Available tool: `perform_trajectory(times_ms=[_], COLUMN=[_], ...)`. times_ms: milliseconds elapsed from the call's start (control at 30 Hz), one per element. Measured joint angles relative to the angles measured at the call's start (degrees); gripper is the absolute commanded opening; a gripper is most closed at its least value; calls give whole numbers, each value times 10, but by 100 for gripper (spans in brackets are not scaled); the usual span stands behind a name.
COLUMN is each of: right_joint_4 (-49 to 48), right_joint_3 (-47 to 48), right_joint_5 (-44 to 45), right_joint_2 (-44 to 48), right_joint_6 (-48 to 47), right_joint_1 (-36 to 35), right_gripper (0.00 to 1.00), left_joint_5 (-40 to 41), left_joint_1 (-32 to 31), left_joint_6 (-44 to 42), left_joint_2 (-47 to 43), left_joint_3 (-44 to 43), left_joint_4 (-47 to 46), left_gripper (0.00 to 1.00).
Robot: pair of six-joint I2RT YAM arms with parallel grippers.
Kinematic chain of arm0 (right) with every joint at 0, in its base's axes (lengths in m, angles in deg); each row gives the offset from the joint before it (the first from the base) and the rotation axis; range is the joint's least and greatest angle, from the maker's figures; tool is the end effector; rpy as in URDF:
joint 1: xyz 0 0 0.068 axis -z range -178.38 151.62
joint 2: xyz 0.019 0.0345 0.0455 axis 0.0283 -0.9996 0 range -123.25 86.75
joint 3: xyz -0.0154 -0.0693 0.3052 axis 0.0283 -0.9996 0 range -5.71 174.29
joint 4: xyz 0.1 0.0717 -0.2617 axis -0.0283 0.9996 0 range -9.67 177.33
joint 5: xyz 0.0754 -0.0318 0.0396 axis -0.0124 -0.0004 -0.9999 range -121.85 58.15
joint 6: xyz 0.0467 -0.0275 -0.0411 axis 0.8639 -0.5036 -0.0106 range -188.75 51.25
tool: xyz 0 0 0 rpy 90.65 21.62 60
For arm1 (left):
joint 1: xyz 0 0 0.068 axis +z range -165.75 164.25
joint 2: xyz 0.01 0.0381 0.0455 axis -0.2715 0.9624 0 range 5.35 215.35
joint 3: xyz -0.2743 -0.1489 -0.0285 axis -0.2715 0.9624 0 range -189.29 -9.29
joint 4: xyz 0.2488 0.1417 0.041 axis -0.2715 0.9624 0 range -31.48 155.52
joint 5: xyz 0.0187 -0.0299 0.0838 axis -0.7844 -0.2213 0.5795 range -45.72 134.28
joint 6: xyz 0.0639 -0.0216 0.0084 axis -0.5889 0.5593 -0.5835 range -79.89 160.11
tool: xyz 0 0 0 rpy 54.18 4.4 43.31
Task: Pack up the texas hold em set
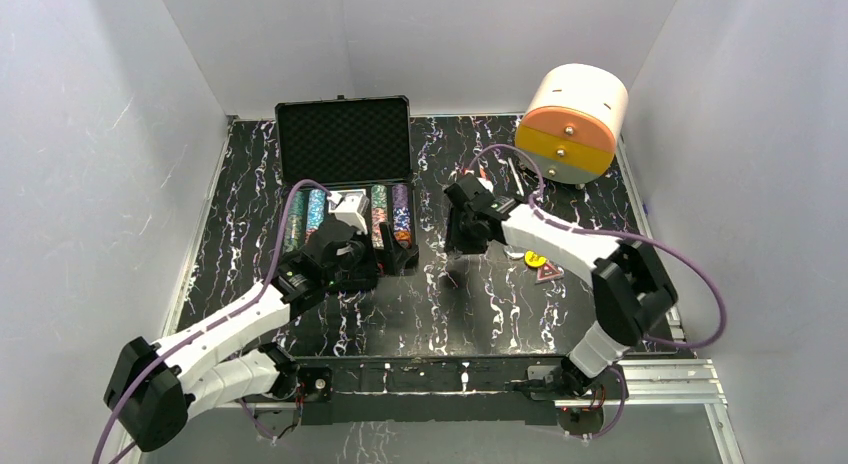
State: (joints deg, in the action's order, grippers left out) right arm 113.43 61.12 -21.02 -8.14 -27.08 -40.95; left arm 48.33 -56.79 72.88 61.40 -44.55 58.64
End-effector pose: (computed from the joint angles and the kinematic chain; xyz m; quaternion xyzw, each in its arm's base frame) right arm 0.2852 0.2481 0.2301 0.0160 0.9643 0.0984 0.2452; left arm 0.1890 -0.1593 0.2800 0.0393 0.8225 -0.3170 0.4706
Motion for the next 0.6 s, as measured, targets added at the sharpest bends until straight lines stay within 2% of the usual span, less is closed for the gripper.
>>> perform_trajectory(times_ms=[167,400,600], right_joint_4=[-42,-99,-138], right_joint_3=[-28,-94,-115], right_joint_5=[-39,-109,-149], right_joint_2=[71,123,146], right_joint_6=[59,156,211], right_joint_1=[0,0,0], right_gripper=[36,37,38], left_joint_5=[-62,-124,-143], left_joint_1=[0,0,0], left_joint_6=[23,66,89], left_joint_2=[37,80,111], left_joint_3=[29,64,65], left_joint_4=[-74,-188,-247], left_gripper=[83,77,56])
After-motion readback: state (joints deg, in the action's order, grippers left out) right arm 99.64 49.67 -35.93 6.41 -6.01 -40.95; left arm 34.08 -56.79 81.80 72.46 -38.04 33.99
